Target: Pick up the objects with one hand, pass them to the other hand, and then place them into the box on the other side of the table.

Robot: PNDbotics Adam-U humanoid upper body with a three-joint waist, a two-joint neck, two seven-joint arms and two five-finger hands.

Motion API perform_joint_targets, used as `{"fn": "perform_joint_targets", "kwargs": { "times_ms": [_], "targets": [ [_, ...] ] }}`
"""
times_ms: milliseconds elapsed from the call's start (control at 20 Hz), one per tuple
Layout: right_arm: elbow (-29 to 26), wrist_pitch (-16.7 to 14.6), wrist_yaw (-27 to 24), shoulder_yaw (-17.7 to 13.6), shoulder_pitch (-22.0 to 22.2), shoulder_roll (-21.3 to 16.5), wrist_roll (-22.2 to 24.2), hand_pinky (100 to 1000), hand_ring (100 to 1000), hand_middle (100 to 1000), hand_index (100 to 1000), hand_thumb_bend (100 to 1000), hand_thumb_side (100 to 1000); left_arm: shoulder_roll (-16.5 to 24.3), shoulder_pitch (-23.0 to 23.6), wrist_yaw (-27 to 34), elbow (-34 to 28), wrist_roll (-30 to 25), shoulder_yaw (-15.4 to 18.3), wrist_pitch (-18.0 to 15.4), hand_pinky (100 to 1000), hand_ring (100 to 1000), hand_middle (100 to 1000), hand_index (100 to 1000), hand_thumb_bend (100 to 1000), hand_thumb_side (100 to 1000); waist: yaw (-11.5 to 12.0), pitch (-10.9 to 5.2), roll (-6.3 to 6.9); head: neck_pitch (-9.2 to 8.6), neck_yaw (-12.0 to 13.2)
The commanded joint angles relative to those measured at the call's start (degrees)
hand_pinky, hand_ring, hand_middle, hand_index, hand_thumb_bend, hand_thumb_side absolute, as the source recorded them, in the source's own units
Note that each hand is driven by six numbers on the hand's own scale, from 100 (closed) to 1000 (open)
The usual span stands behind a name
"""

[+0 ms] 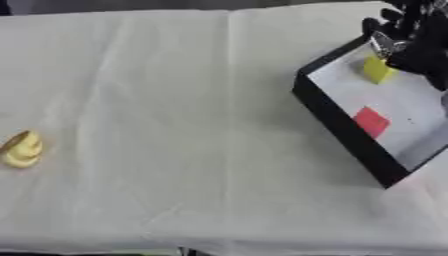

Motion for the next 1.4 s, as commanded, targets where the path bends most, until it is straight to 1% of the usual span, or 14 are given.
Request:
{"fn": "perform_joint_targets", "kwargs": {
  "times_ms": [50,150,250,400,500,600,650,750,950,1100,1300,1400],
  "targets": [
    [-1.1,0.4,0.2,-0.3,-0.6,-0.7,0.0,1000,1000,986,1000,177,100,1.1,-0.6,1.5,-2.7,-7.4,-1.6,-5.7,905,851,762,858,772,429,0.0,-1.38,0.18,0.11,0.0],
    [-1.1,0.5,0.2,-0.4,-0.5,-0.7,-0.2,1000,999,986,1000,179,100,1.1,-0.3,1.1,-4.5,-6.1,-2.8,-4.6,901,849,763,870,793,422,-0.1,-1.38,0.19,0.25,-0.2],
    [-1.1,0.5,0.1,-0.4,-0.5,-0.7,-0.3,1000,999,986,1000,180,100,1.2,0.1,0.3,-6.8,-3.1,-4.0,-2.7,903,849,765,884,807,414,-0.1,-1.36,0.19,0.2,-0.5],
    [-1.1,0.5,0.1,-0.3,-0.6,-0.6,-0.3,1000,999,986,1000,181,100,1.1,0.7,-0.3,-9.7,1.9,-5.6,1.0,903,848,766,889,806,412,-0.2,-1.34,0.16,-0.02,-0.8],
    [-1.1,0.6,0.1,-0.3,-0.6,-0.5,-0.3,1000,999,986,1000,181,100,1.0,1.0,0.4,-11.2,3.9,-6.7,3.3,903,847,765,888,803,401,-0.3,-1.34,0.17,-0.05,-0.7],
    [-1.1,0.6,0.0,-0.2,-0.6,-0.4,-0.2,1000,999,986,1000,181,100,0.8,1.2,0.8,-12.7,5.6,-7.5,5.3,903,846,766,889,798,396,-0.3,-1.34,0.2,-0.05,0.4],
    [-1.1,0.5,0.0,-0.1,-0.7,-0.4,-0.2,1000,998,986,1000,181,100,0.7,1.4,1.1,-13.4,6.2,-7.8,6.1,903,846,766,889,797,398,-0.2,-1.35,0.23,-0.03,1.6],
    [-1.1,0.5,0.0,-0.1,-0.6,-0.4,-0.1,1000,998,986,1000,180,100,0.6,1.6,1.6,-14.7,7.0,-8.3,7.3,903,846,768,889,798,395,-0.2,-1.38,0.26,0.09,3.9],
    [-1.1,0.5,0.0,-0.2,-0.4,-0.4,-0.2,1000,997,986,1000,182,100,0.4,2.0,1.7,-16.2,8.7,-8.7,8.9,902,844,766,883,797,391,-0.2,-1.48,0.24,0.06,5.9],
    [-1.1,0.4,0.0,-0.1,-0.4,-0.4,-0.2,1000,997,986,1000,183,100,0.2,2.2,2.2,-17.0,8.5,-9.2,9.6,902,844,766,879,794,401,-0.2,-1.54,0.26,0.16,6.4],
    [-1.1,0.4,0.0,-0.1,-0.3,-0.4,-0.2,1000,997,986,1000,182,100,0.2,2.6,3.2,-17.7,7.0,-10.0,11.5,900,841,757,866,783,414,-0.3,-1.54,0.31,0.22,6.2],
    [-1.1,0.5,0.1,-0.1,-0.2,-0.4,-0.2,1000,997,986,1000,182,100,0.8,3.1,4.0,-18.8,6.5,-10.5,12.7,899,837,747,858,785,407,-0.4,-1.51,0.4,0.31,5.8]
  ]
}}
